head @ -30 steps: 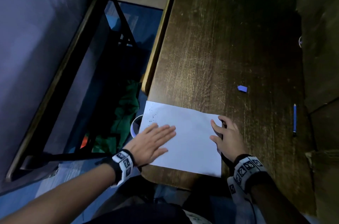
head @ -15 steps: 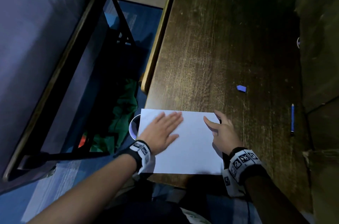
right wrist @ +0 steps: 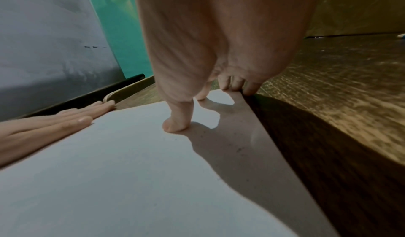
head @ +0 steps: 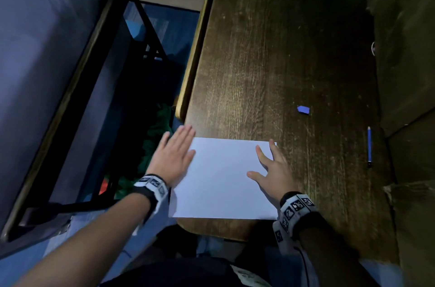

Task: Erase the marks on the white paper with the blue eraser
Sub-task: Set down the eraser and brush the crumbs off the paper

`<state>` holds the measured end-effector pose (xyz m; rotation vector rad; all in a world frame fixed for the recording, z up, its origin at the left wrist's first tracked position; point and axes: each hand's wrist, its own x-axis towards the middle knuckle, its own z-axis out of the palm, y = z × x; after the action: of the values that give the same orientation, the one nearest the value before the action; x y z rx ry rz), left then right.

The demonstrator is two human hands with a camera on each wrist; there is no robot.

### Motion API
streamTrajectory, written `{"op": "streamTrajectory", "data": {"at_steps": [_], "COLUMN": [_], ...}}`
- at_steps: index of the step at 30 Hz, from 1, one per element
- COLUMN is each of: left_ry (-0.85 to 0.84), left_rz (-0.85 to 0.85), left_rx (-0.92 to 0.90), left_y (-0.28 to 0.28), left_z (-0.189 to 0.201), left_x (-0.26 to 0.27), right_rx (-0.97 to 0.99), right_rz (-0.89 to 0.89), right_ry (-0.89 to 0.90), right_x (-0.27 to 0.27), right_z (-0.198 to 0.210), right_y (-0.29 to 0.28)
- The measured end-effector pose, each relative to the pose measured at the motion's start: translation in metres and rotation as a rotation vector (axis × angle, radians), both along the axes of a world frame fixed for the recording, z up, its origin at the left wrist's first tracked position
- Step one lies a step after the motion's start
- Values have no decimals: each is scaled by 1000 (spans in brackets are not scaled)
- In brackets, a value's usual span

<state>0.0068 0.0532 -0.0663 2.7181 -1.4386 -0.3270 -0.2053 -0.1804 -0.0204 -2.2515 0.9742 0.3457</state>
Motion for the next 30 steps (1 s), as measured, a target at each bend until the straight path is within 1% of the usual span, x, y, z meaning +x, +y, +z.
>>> {"op": "streamTrajectory", "data": {"at_steps": [3,5,6,7,8,9,10,11,12,15,16,17,18,20,22,23,24,25,26,27,30], "left_ry": [-15,-14,28,89,124,125,93,63,41,-15,-29,-40,-47,-5,122,151,139,118,112,108,30], "left_rz": [88,128,102,27,-95,-223,-312,-325,-263,78,147,179,177,78,-99,-195,-269,-305,-288,-226,82], "left_rx": [-25,-65,-87,-97,-101,-93,-76,-57,-39,5,14,7,-8,-58,-94,-80,-63,-54,-53,-52,-16], "left_y": [19,12,4,-6,-13,-18,-18,-15,-9,15,21,22,17,-5,-29,-36,-40,-39,-34,-27,4], "left_z": [0,5,7,7,6,4,0,-2,-5,-3,1,5,7,12,11,7,2,-2,-5,-6,-3], "left_x": [11,2,-6,-17,-29,-40,-45,-41,-32,8,19,23,22,2,-32,-48,-58,-59,-53,-43,1], "right_rx": [5,-5,-5,-2,-1,-7,-16,-18,-12,2,-4,-10,-17,-32,-44,-52,-60,-65,-64,-58,-45], "right_rz": [-4,2,0,-5,-4,4,15,24,27,18,18,17,15,20,24,26,29,31,34,36,22], "right_ry": [16,27,32,37,45,55,65,72,75,65,60,57,58,69,81,88,96,103,103,97,67], "right_x": [2,3,4,4,5,5,6,6,6,6,5,5,5,6,6,6,6,6,6,6,4], "right_z": [0,0,0,1,2,2,4,5,6,8,8,8,7,6,5,5,5,5,4,3,3], "right_y": [-1,0,0,0,0,0,0,-1,-2,-2,-2,-2,-2,-3,-3,-3,-3,-3,-4,-4,-3]}}
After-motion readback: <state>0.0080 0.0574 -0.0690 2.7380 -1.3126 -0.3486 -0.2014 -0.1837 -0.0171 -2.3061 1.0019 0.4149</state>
